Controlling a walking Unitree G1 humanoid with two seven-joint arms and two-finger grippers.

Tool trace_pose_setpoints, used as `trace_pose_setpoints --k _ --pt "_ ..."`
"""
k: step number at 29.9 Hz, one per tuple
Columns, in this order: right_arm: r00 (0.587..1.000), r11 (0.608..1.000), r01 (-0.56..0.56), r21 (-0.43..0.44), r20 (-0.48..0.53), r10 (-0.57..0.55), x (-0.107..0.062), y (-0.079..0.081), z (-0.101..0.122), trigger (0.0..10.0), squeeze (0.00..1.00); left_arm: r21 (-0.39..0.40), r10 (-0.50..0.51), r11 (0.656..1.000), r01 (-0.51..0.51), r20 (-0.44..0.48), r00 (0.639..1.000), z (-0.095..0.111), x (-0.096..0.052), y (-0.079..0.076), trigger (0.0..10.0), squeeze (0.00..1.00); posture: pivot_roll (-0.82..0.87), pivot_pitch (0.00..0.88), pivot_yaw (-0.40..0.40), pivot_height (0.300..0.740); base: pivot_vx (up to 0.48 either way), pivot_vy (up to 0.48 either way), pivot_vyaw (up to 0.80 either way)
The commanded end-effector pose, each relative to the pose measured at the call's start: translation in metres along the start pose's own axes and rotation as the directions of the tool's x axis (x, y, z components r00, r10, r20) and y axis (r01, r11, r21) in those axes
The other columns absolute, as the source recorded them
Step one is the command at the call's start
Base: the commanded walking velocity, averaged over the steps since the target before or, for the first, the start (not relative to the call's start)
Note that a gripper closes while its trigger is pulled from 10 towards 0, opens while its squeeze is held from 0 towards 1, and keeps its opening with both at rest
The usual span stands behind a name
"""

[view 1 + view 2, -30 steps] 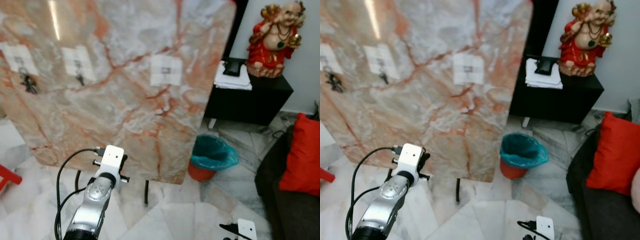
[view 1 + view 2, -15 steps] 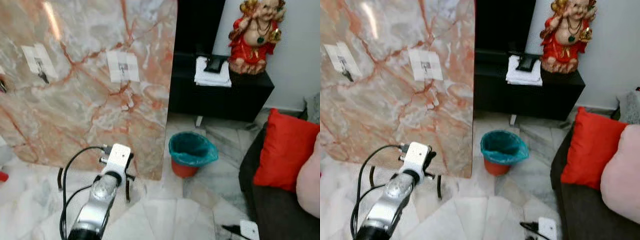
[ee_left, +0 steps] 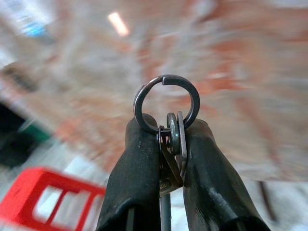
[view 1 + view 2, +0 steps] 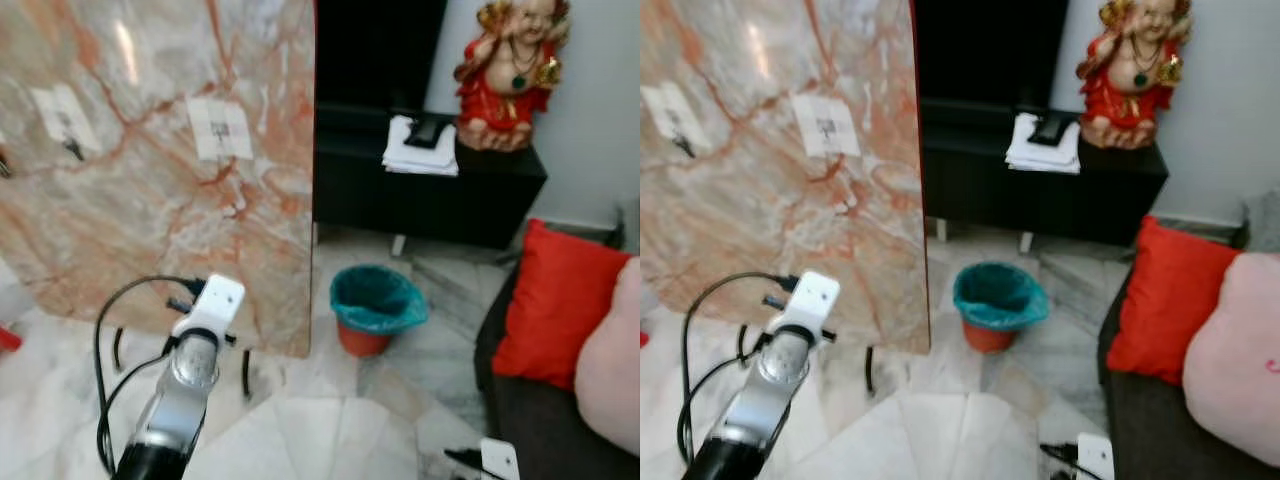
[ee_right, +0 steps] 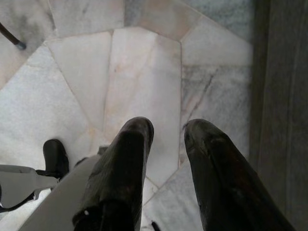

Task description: Hang keys on a hook

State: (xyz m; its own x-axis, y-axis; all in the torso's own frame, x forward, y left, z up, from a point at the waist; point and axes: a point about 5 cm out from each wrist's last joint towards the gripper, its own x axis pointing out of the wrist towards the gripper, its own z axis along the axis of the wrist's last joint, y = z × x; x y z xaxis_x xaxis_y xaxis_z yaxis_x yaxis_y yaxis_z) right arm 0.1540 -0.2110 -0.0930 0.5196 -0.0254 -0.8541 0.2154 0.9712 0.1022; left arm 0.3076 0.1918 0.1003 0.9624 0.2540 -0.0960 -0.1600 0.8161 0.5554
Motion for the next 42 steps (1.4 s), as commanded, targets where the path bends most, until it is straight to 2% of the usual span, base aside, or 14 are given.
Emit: trace_pose_setpoints --k 1,3,6,7,10,16,27,42 --pt "1.000 1.000 -0.002 0.000 0.011 0.002 0.000 0.000 0.003 10.0 0.00 -0.037 0.065 0.997 -0.064 0.018 0.998 0.005 0.003 0.012 10.0 0.00 0.00 0.000 -0.074 0.740 0.000 0.000 0.00" --pt "1.000 1.000 -0.002 -0.003 0.010 0.002 0.000 0.000 0.003 10.0 0.00 -0.068 0.060 0.996 -0.058 0.033 0.998 0.007 0.003 0.012 10.0 0.00 0.00 0.000 -0.074 0.740 0.000 0.000 0.00" --pt "1.000 1.000 -0.002 -0.006 0.010 0.002 0.001 0.001 0.004 10.0 0.00 -0.177 0.026 0.984 -0.013 0.072 0.997 0.012 0.001 0.007 10.0 0.00 0.00 0.000 -0.073 0.740 0.000 0.000 0.00" --pt "1.000 1.000 -0.003 -0.008 0.011 0.003 0.001 0.001 0.004 10.0 0.00 -0.286 0.007 0.958 0.026 0.116 0.993 0.018 -0.001 0.004 10.0 0.00 -0.01 0.000 -0.072 0.740 0.000 0.000 0.00" --pt "1.000 1.000 -0.005 -0.018 0.011 0.005 0.001 0.001 0.004 10.0 0.00 -0.362 0.000 0.930 0.061 0.166 0.986 0.024 -0.004 0.003 10.0 0.00 -0.01 0.000 -0.071 0.740 0.000 0.000 0.00" --pt "1.000 1.000 -0.004 -0.019 0.011 0.004 0.001 0.001 0.004 10.0 0.00 -0.386 0.006 0.919 0.085 0.230 0.973 0.031 -0.005 0.005 10.0 0.00 0.00 0.000 -0.074 0.740 0.000 0.000 0.00" --pt "1.000 1.000 -0.011 -0.022 0.014 0.011 0.001 0.002 0.004 10.0 0.00 -0.456 -0.029 0.879 0.140 0.241 0.970 0.036 0.000 0.007 10.0 0.00 0.00 0.000 -0.072 0.740 0.000 0.000 0.00" --pt "1.000 1.000 -0.016 -0.019 0.017 0.017 0.001 0.002 0.004 10.0 0.00 -0.446 -0.054 0.881 0.158 0.236 0.970 0.040 0.002 0.007 10.0 0.00 -0.01 0.000 -0.077 0.740 0.000 0.000 0.00"
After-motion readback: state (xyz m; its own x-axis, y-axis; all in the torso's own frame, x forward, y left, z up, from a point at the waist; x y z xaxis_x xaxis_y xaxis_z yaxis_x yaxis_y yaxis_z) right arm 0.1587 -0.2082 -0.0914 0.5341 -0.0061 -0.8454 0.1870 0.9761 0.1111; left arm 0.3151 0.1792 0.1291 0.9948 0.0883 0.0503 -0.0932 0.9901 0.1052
